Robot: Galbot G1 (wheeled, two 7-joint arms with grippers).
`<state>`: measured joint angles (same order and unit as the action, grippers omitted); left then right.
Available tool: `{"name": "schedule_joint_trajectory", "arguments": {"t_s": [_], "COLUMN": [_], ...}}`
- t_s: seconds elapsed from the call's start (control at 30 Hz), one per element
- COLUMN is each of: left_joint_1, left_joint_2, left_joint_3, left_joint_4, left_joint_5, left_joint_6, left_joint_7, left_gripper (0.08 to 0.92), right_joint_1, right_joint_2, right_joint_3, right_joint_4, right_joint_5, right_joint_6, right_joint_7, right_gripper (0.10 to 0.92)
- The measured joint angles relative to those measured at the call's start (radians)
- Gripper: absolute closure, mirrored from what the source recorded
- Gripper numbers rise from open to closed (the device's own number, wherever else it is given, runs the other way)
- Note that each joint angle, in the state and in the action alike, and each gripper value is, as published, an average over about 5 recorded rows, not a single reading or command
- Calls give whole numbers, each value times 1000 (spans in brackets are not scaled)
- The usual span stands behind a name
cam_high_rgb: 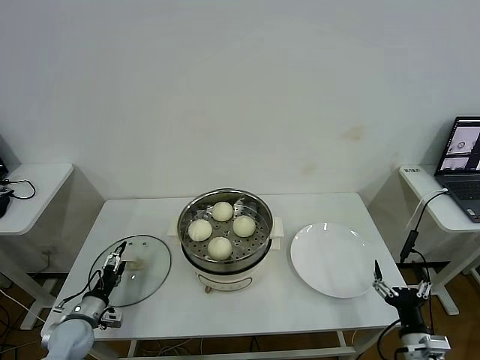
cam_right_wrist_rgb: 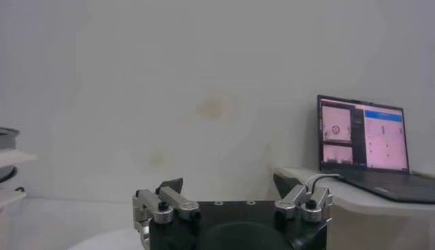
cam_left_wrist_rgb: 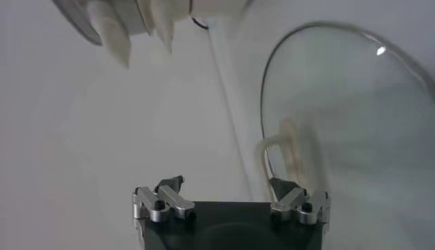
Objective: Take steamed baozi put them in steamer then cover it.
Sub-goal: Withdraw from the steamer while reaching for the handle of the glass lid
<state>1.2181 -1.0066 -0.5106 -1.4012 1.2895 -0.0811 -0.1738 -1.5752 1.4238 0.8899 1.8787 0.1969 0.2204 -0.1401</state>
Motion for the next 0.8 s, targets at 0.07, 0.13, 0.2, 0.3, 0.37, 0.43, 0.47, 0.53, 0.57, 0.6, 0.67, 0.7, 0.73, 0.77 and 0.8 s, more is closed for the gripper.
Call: {"name": "schedule_joint_trajectory", "arguments": {"t_s": [0.07, 0.13, 0.2, 0.3, 0.37, 0.43, 0.47, 0.53, 0.57, 0.6, 0.67, 0.7, 0.73, 0.77, 0.8], "left_joint_1": [-14, -26, -37, -53, -63, -74, -78, -87, -91, -94, -99, -101, -103, -104, -104], "left_joint_2": [-1, -2, -3, -5, -6, -6, -7, -9, -9, -10, -11, -12, -12, -12, -13], "left_joint_3": [6, 12, 17, 24, 29, 35, 37, 41, 43, 44, 45, 45, 45, 45, 45], "left_joint_4": [12, 24, 35, 48, 57, 66, 70, 79, 83, 87, 94, 97, 100, 103, 105], "left_joint_5": [2, 4, 6, 8, 7, 4, 3, 1, 0, 0, 0, 0, 0, 0, 0], "left_joint_6": [0, -1, -1, -1, -1, -1, -1, -1, -1, -1, -1, -1, 0, 0, 0], "left_joint_7": [2, 2, 2, 4, 7, 10, 10, 12, 13, 14, 16, 17, 18, 18, 19], "left_gripper": [177, 177, 177, 177, 177, 177, 177, 177, 177, 185, 209, 234, 259, 285, 320], "right_joint_1": [-3, -7, -10, -13, -14, -16, -17, -20, -21, -22, -23, -23, -23, -24, -24], "right_joint_2": [2, 3, 4, 4, 5, 6, 6, 7, 7, 7, 7, 6, 6, 6, 6], "right_joint_3": [-1, -2, -2, -2, -3, -4, -5, -6, -6, -6, -6, -6, -7, -7, -8], "right_joint_4": [-1, 0, 3, 8, 10, 10, 11, 12, 12, 13, 13, 13, 14, 14, 14], "right_joint_5": [-1, 0, 1, 2, 3, 4, 4, 4, 4, 4, 4, 4, 4, 4, 3], "right_joint_6": [1, 0, -1, -2, -2, -2, -2, -1, 0, 0, 1, 1, 1, 2, 2], "right_joint_7": [-1, -2, -3, -3, -3, -4, -4, -5, -6, -6, -7, -7, -7, -8, -8], "right_gripper": [203, 203, 202, 203, 203, 203, 202, 203, 203, 203, 203, 203, 202, 203, 203]}}
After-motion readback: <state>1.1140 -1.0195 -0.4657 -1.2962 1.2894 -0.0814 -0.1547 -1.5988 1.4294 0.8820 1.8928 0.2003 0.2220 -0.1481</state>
